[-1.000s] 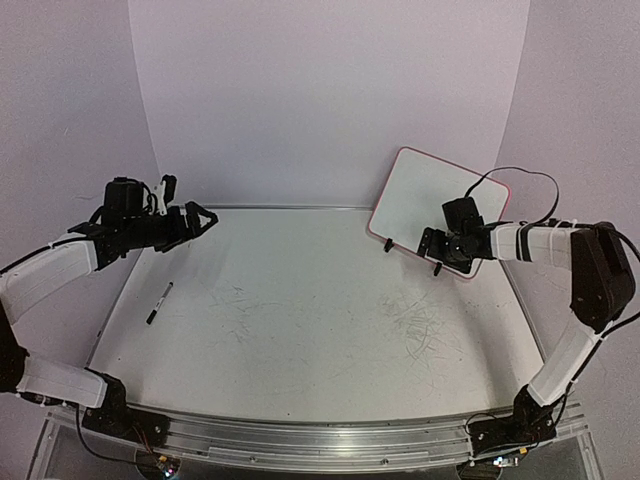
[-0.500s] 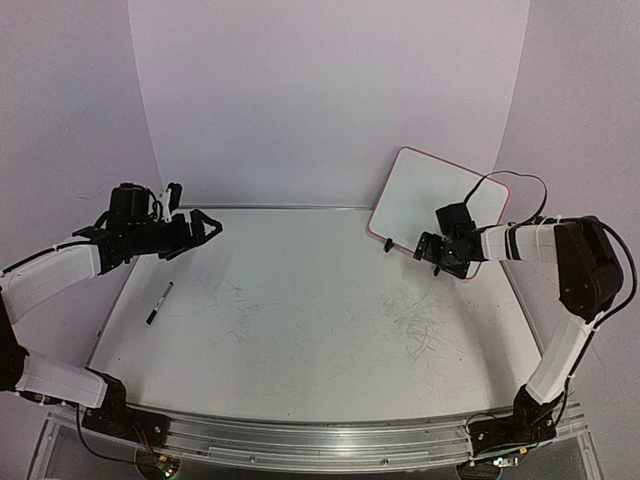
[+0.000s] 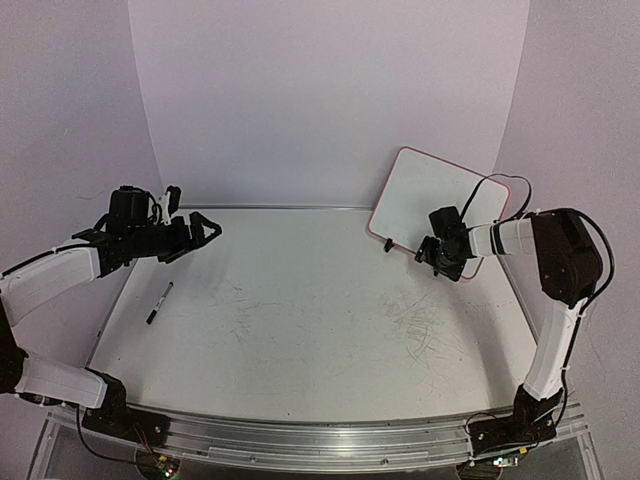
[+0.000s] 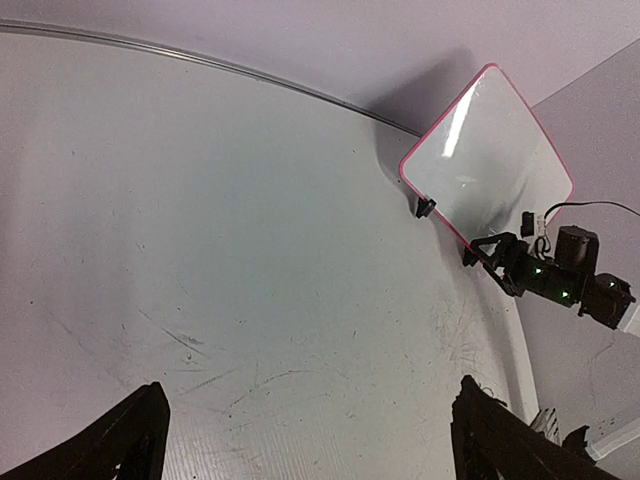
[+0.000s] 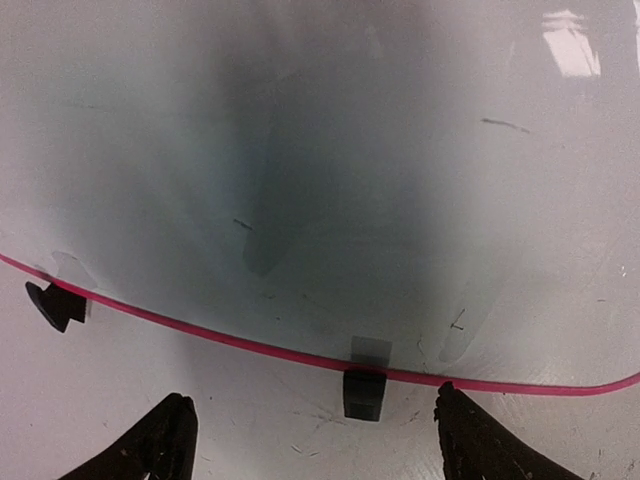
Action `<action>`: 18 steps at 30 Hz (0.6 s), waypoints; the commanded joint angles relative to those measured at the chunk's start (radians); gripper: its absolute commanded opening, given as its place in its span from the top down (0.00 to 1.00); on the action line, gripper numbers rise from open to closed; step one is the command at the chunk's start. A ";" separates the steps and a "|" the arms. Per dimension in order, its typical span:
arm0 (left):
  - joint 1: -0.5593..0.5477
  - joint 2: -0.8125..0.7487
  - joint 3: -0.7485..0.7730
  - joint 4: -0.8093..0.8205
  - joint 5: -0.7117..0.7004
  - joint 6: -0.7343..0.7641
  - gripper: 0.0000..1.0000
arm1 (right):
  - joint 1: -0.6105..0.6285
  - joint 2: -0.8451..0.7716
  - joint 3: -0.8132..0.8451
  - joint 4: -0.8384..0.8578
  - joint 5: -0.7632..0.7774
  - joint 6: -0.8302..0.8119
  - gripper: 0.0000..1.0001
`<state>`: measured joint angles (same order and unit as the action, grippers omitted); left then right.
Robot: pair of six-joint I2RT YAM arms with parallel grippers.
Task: Write a sentence on the whiteboard
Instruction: Move the whiteboard to the center of the board.
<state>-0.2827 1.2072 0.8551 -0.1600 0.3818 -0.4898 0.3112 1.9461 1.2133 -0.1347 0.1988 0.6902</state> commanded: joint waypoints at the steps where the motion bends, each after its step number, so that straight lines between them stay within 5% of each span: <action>1: -0.006 -0.010 0.009 0.014 0.002 0.000 0.01 | -0.003 0.029 0.034 -0.029 0.060 0.049 0.20; 18: -0.007 -0.029 -0.011 0.014 -0.003 0.022 0.01 | -0.022 0.125 0.102 -0.049 0.121 0.071 0.46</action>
<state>-0.2871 1.2072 0.8547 -0.1596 0.3820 -0.4885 0.3082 2.0300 1.2784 -0.1905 0.2838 0.7502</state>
